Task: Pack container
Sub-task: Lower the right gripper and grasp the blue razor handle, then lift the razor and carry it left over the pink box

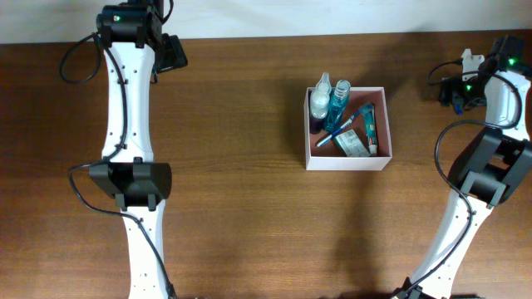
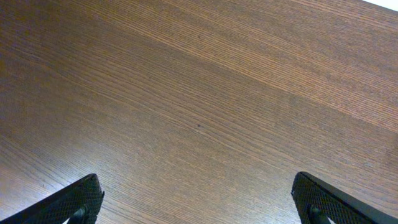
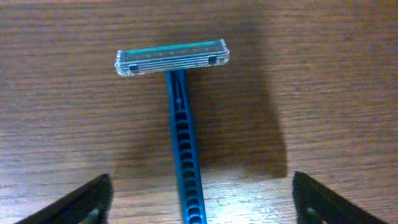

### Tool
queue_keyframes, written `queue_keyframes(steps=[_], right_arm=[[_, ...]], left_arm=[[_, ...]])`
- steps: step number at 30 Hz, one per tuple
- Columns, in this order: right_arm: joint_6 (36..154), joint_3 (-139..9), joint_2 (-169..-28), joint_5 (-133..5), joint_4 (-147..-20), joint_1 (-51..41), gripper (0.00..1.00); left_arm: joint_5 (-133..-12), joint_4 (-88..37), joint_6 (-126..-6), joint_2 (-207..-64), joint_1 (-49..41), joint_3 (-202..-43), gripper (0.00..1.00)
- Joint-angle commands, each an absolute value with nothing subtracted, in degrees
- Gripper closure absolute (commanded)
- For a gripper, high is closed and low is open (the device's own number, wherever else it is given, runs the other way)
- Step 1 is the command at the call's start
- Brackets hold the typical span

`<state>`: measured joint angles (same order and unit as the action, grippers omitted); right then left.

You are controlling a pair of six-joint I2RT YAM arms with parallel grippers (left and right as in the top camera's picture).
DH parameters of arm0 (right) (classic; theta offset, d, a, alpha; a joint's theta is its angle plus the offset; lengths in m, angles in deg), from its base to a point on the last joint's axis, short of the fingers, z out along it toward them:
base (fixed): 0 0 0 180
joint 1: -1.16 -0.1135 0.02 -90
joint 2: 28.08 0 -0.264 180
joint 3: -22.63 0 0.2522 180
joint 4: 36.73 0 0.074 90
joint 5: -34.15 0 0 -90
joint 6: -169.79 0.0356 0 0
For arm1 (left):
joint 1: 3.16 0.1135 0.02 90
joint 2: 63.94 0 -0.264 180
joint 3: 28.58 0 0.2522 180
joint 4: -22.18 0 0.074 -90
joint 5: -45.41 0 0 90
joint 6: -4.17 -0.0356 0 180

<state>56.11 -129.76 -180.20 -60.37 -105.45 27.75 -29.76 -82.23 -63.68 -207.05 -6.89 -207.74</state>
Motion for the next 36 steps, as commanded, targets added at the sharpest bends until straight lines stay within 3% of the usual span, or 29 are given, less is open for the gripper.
queue_keyframes(steps=[1, 5, 11, 17, 25, 36], right_arm=[[56.00, -130.42, -181.75, -60.30, -105.24, 27.86, 0.23], [56.02, -130.42, -181.90, -60.30, -105.28, 27.86, 0.50], [56.07, -130.44, -181.90, -60.30, -105.28, 27.86, 0.84], [56.24, -130.44, -181.88, -62.73, -105.67, 27.79, 0.96], [59.32, -134.07, -180.09, -65.37, -109.89, 27.79, 0.96], [68.55, -157.87, -172.42, -79.93, -137.32, 26.29, 0.96]], left_arm=[[-29.98, -82.12, -63.13, -207.31, -6.78, -207.57, 0.01], [-29.98, -82.12, -63.11, -207.31, -6.78, -207.57, 0.01], [-29.98, -82.12, -63.11, -207.31, -6.78, -207.57, 0.01], [-29.98, -82.12, -63.13, -207.31, -6.78, -207.57, 0.01], [-29.98, -82.12, -63.13, -207.31, -6.78, -207.57, 0.01], [-29.98, -82.12, -63.11, -207.31, -6.78, -207.57, 0.01]])
